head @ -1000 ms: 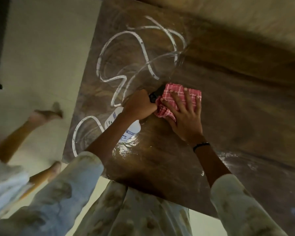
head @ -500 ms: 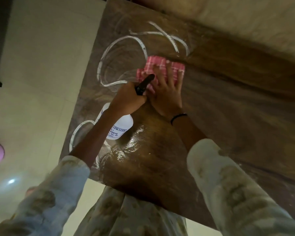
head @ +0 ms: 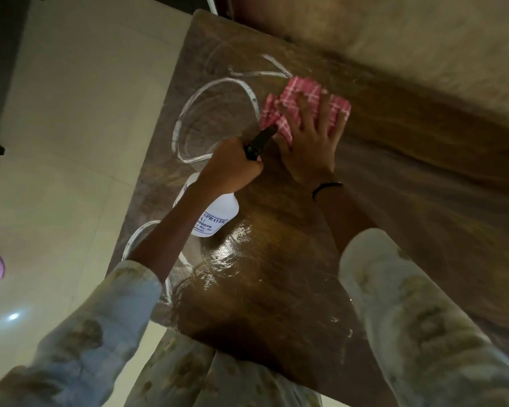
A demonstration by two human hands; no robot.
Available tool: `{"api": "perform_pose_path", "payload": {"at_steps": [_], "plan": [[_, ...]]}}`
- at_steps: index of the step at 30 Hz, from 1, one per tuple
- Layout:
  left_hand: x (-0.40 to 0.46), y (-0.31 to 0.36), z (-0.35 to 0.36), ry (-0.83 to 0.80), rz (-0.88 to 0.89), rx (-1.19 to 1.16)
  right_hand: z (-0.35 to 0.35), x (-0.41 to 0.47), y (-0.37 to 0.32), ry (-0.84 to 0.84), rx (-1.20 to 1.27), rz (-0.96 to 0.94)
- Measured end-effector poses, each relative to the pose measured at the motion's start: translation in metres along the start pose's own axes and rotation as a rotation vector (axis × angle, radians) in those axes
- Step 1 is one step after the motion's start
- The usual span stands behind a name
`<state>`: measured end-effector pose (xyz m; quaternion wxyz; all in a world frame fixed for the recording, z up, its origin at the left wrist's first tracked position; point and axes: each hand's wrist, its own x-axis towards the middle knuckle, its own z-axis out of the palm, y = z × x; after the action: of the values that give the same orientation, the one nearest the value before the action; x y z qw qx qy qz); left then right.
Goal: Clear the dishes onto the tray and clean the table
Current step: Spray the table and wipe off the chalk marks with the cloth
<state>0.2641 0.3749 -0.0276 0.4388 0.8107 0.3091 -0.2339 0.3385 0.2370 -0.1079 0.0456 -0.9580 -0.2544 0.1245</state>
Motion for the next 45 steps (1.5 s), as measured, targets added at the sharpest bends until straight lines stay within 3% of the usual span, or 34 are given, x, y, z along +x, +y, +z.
{"api": "perform_pose_path", "payload": {"at_steps": [4, 6, 12, 19, 28, 34, 38, 41, 45], "plan": [[0.005, 0.016, -0.003, -0.022, 0.025, 0.000, 0.007, -0.026, 0.007, 0.021, -0.009, -0.317], [0.009, 0.030, -0.002, -0.038, 0.054, 0.002, 0.010, -0.039, 0.033, 0.027, -0.047, -0.373], [0.033, 0.067, 0.019, -0.110, 0.123, -0.016, -0.003, -0.033, 0.088, 0.072, -0.026, -0.159], [0.053, 0.079, 0.026, -0.054, 0.116, -0.019, -0.007, -0.020, 0.104, 0.064, -0.047, -0.164], [0.053, 0.061, 0.002, 0.023, 0.049, -0.027, -0.022, 0.034, 0.072, 0.013, 0.007, -0.041], [0.041, 0.032, -0.028, 0.069, 0.036, 0.006, -0.009, 0.051, -0.002, -0.006, 0.027, -0.219], [0.040, 0.017, -0.042, 0.110, -0.027, 0.031, -0.001, 0.018, 0.026, 0.025, -0.038, -0.414], [0.041, 0.007, -0.057, 0.139, -0.041, 0.025, -0.009, 0.029, 0.046, 0.001, -0.048, -0.288], [0.047, -0.004, -0.073, 0.117, -0.008, -0.033, -0.015, 0.073, 0.006, 0.051, 0.027, -0.076]]}}
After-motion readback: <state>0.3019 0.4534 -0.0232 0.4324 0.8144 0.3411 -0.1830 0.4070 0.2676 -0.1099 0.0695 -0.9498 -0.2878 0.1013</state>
